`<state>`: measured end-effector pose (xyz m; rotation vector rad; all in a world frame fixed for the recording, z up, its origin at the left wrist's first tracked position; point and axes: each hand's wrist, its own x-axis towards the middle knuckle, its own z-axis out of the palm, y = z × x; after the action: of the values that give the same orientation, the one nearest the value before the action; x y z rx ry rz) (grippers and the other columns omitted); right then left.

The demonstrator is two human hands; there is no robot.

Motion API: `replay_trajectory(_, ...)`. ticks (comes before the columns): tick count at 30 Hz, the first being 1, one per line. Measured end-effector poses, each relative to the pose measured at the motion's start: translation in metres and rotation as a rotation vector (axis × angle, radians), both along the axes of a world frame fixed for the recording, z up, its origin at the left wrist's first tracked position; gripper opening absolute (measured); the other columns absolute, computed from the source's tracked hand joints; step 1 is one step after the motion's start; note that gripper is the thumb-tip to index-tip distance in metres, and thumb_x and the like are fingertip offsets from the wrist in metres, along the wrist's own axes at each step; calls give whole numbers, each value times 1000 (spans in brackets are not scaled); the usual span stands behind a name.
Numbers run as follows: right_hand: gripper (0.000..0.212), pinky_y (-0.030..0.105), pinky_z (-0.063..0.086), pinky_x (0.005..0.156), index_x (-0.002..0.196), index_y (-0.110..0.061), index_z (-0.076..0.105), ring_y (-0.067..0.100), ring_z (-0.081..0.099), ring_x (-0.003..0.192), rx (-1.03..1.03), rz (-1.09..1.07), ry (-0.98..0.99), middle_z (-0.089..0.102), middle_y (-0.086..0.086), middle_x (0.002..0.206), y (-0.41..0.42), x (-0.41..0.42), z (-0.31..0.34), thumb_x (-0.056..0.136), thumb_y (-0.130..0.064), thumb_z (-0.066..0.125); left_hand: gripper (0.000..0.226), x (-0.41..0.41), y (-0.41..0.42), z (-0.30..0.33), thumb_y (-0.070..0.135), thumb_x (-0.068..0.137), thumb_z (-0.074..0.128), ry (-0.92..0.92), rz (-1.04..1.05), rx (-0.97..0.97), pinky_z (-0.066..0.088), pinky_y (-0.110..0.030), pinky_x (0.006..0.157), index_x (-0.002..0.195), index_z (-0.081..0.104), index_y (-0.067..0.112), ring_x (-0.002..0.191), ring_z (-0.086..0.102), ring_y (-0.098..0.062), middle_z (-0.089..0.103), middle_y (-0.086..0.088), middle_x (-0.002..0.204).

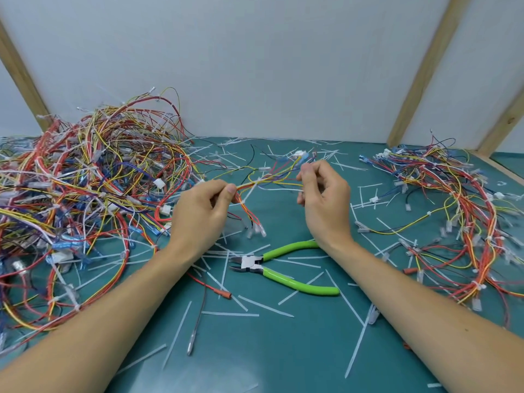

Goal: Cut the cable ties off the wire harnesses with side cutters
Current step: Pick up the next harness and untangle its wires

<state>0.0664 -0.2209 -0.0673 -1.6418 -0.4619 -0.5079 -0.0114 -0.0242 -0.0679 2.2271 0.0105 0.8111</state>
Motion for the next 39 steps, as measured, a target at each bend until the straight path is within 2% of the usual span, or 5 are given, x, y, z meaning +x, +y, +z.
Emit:
replay_trajectory(5,25,30,49,54,87,-13,58,13,61,49,2,-16,17,66,-16,80,-1,1,-1,108,-23,50,27,-5,-4,6,31,96,51,-42,43,157,47,-43,70,81,69,17,73,55,-22,61,5,74)
replay_trajectory(15,17,21,46,60,120,-20,62,12,65,56,-204,4,-269,57,-3,63,2,-6,1,109,-21,49,25,-7,-9,15,39,99,50,-150,49,118,48,-39,83,111,63,22,89,58,-9,64,13,104)
replay_trajectory(20,20,16,43,60,126,-31,57,10,67,59,-232,30,-302,56,-11,65,2,-8,1,109,-26,49,35,-5,-9,12,48,95,58,-87,15,208,47,-36,71,123,67,29,72,50,-9,58,12,80)
replay_trajectory(30,8,42,51,57,98,-30,54,15,66,55,-146,56,-204,57,-5,59,2,-10,5,103,-31,60,8,-4,-6,8,36,94,68,-27,38,155,44,-35,58,102,69,34,59,53,-17,51,1,56)
replay_trajectory(39,48,38,41,59,62,-12,56,17,48,55,-609,2,-181,49,-3,53,-8,-10,69,98,-42,60,16,0,-3,2,31,102,54,-57,192,44,27,-31,51,112,67,29,52,45,-10,50,6,51)
